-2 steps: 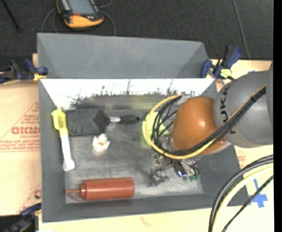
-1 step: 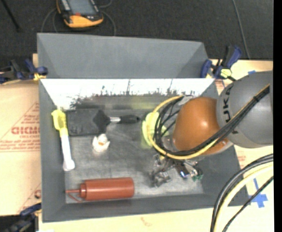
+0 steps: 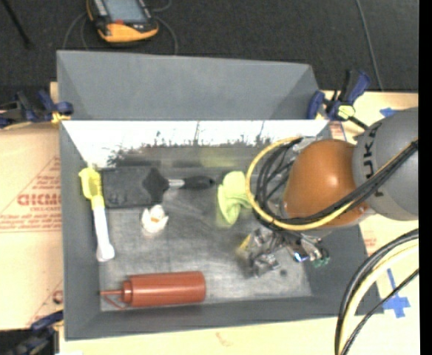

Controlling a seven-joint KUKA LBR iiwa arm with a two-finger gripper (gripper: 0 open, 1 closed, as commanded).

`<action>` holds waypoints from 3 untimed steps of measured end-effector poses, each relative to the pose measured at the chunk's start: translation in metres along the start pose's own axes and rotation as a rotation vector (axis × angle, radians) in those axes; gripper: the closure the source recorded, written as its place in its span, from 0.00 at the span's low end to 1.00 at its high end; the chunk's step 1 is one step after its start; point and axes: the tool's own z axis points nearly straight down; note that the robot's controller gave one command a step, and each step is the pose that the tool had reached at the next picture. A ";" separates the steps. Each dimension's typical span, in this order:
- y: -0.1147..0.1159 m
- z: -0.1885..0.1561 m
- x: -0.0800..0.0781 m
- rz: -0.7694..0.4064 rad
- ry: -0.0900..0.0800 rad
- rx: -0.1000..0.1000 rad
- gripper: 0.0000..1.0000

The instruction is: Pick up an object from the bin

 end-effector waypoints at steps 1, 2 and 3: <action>0.036 0.008 -0.022 0.257 -0.001 -0.006 1.00; 0.038 -0.003 -0.051 0.401 0.001 -0.006 1.00; 0.048 -0.058 -0.047 0.180 0.007 -0.006 1.00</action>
Offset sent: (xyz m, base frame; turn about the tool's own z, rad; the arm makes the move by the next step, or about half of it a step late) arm 0.0586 0.0614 0.0149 0.2746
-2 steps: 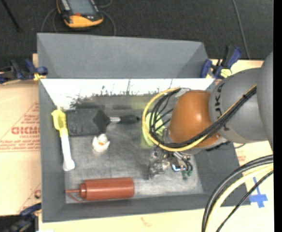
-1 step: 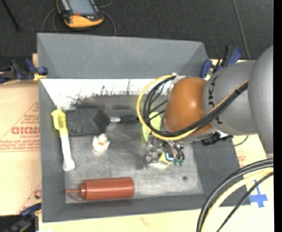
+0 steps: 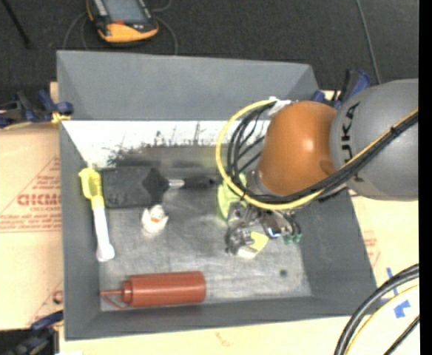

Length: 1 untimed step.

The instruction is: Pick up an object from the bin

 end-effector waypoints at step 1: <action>-0.044 0.031 0.060 0.270 -0.007 -0.001 0.00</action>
Offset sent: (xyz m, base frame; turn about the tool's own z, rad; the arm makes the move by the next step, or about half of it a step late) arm 0.0000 0.0000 0.0000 0.0000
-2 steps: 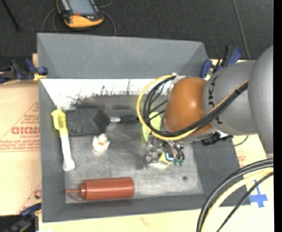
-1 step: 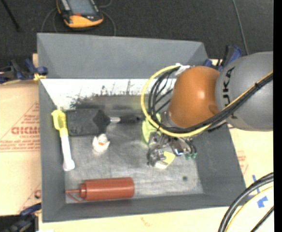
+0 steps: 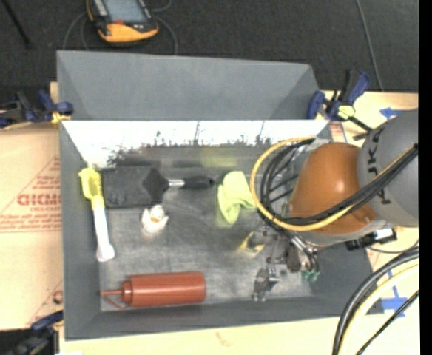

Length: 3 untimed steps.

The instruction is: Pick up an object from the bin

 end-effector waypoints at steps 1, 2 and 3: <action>-0.003 0.002 0.002 0.000 0.001 0.001 0.00; -0.037 0.017 -0.057 0.007 -0.006 0.000 0.00; -0.079 0.002 -0.084 -0.025 -0.001 0.001 0.00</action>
Offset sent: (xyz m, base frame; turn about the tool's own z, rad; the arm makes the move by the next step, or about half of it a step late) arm 0.1078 -0.0830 -0.0379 0.0168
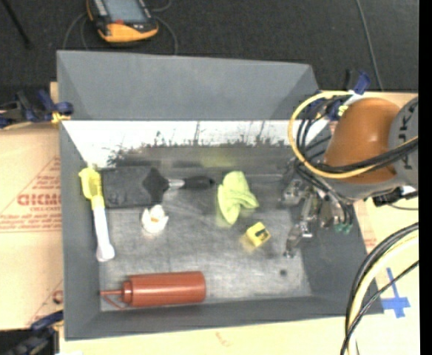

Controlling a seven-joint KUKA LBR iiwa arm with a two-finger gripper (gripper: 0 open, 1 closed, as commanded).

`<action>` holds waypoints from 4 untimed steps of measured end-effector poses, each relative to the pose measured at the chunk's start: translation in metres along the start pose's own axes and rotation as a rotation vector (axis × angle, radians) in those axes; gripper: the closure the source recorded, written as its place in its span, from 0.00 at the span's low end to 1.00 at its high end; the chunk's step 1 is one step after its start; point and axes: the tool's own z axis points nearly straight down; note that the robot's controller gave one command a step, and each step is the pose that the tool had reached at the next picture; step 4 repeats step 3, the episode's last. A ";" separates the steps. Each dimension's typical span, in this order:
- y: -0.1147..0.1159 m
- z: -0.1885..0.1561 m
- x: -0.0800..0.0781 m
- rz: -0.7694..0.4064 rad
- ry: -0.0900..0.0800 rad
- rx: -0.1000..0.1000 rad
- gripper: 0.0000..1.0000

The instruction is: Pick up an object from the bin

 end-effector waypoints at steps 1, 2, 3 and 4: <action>-0.016 -0.009 -0.002 -0.007 -0.005 0.002 0.00; -0.014 -0.013 0.007 0.020 0.004 -0.002 0.00; 0.016 -0.003 0.004 0.021 -0.007 0.003 0.00; 0.016 -0.003 0.004 0.021 -0.007 0.003 0.00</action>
Offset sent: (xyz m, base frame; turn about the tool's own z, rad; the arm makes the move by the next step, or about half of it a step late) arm -0.0150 -0.0262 0.0422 0.0557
